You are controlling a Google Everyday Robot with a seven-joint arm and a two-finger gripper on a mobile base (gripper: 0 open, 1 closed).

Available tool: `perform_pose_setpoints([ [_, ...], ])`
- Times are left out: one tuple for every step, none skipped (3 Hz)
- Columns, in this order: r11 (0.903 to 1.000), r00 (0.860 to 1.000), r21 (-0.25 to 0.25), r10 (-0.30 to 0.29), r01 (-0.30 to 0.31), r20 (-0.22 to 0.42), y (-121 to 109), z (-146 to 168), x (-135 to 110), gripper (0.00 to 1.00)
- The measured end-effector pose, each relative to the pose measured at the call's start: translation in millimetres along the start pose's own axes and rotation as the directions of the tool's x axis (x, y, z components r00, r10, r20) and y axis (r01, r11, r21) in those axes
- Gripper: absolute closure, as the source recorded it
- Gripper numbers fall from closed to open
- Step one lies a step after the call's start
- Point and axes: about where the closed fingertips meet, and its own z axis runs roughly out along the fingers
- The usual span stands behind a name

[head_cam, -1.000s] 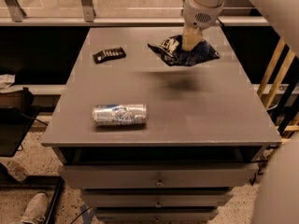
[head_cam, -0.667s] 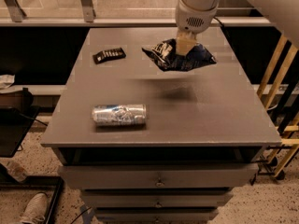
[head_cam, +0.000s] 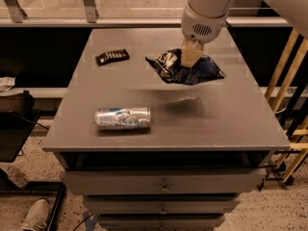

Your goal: Move blue chip bag near redbull can

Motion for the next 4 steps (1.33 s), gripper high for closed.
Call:
perform_pose_setpoints([
  [0.9980, 0.999, -0.048, 0.042, -0.041, 0.011, 13.1, 3.2, 1.9, 1.00],
  [0.9915, 0.997, -0.107, 0.077, -0.075, 0.016, 22.8, 14.2, 4.0, 1.00],
  [0.9832, 0.994, -0.149, 0.109, -0.106, 0.014, 28.3, 25.1, 8.6, 1.00],
  [0.9755, 0.992, -0.181, 0.130, -0.126, 0.011, 32.4, 31.9, 10.9, 1.00],
])
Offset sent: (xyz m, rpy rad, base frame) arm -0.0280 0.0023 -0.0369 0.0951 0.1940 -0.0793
